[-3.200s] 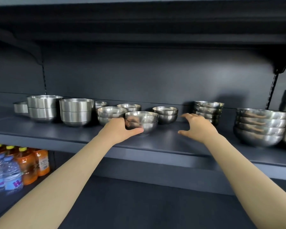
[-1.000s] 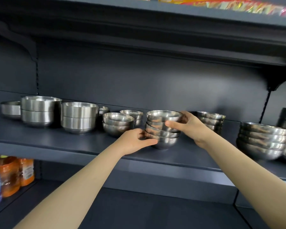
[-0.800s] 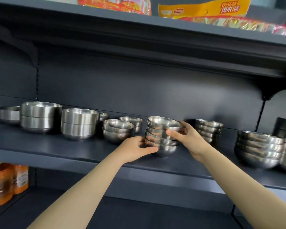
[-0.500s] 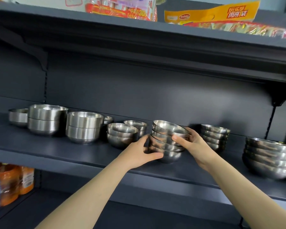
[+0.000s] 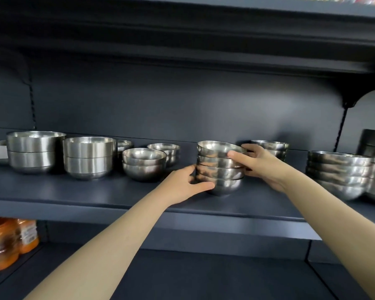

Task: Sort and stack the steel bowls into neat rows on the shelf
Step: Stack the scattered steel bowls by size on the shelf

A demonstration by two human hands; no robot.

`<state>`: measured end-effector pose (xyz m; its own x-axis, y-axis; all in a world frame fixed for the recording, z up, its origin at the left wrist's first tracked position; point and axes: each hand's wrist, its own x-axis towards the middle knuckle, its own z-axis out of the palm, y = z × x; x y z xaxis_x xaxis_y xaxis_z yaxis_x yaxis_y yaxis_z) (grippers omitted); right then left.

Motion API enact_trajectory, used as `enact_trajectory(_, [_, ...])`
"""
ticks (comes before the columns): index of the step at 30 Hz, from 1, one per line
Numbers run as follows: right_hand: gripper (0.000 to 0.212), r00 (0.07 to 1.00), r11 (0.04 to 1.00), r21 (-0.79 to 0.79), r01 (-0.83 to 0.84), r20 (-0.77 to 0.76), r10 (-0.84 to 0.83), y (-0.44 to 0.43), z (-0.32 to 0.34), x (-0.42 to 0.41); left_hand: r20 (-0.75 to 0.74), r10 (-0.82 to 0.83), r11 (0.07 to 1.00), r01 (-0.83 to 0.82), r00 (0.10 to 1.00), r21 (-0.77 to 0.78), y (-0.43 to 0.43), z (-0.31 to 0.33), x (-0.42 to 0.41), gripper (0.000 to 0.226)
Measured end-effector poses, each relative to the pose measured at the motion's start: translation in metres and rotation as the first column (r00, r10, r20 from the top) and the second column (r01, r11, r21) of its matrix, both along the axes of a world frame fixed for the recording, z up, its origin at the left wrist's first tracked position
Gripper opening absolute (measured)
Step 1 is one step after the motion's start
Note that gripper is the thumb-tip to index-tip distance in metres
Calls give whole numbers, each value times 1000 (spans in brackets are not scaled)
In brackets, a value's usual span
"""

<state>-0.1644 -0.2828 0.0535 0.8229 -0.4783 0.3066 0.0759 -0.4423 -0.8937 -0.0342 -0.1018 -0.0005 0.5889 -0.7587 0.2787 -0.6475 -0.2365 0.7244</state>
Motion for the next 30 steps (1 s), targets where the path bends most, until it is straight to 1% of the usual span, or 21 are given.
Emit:
enact_trajectory(1, [74,1000,1000,-12,4,-21,-4,-4,3,-6,-3,-9,1000,9,1000,-5,-6,0,-4,51])
enact_trajectory(2, [67,999,999,-31,11,-47,-12,-9,7,-11,-9,-14,1000,14,1000,-10,-12,0,-9,48])
enact_trajectory(5, [63,994,992,-115,57,-82,-66,-29,16,-28,-43,-35,998,32,998,-52,-36,2,-24,37])
enact_trajectory(6, [63,993,986,-150,72,-81,-85,-38,18,-33,-60,-43,997,39,997,-63,-45,2,-29,35])
enact_trajectory(9, [76,979,957,-264,118,-132,-157,-61,26,-50,-101,-63,996,56,993,-68,-74,2,-42,38])
enact_trajectory(11, [76,963,928,-348,134,-174,-205,-76,32,-60,-111,-71,996,65,991,-58,-92,3,-50,41])
enact_trajectory(14, [66,934,881,-462,101,-261,-244,-95,48,-76,-118,-89,996,85,989,-39,-117,4,-58,31])
enact_trajectory(15, [67,925,867,-490,86,-284,-252,-102,53,-80,-121,-96,995,92,988,-35,-125,4,-61,27])
enact_trajectory(17, [76,907,860,-507,56,-334,-256,-116,63,-87,-118,-99,995,97,988,-21,-141,6,-66,23])
enact_trajectory(20, [88,889,833,-553,15,-373,-264,-133,68,-88,-104,-82,997,82,991,-1,-157,8,-73,27])
enact_trajectory(24, [75,868,734,-678,-39,-387,-311,-140,71,-82,-88,-36,999,37,995,11,-163,9,-75,41])
enact_trajectory(28, [91,814,631,-770,-97,-426,-395,-138,79,-79,-101,-39,999,40,994,10,-161,7,-76,44])
enact_trajectory(30, [96,803,597,-792,-126,-435,-408,-139,81,-78,-103,-42,999,42,994,-3,-161,7,-77,46])
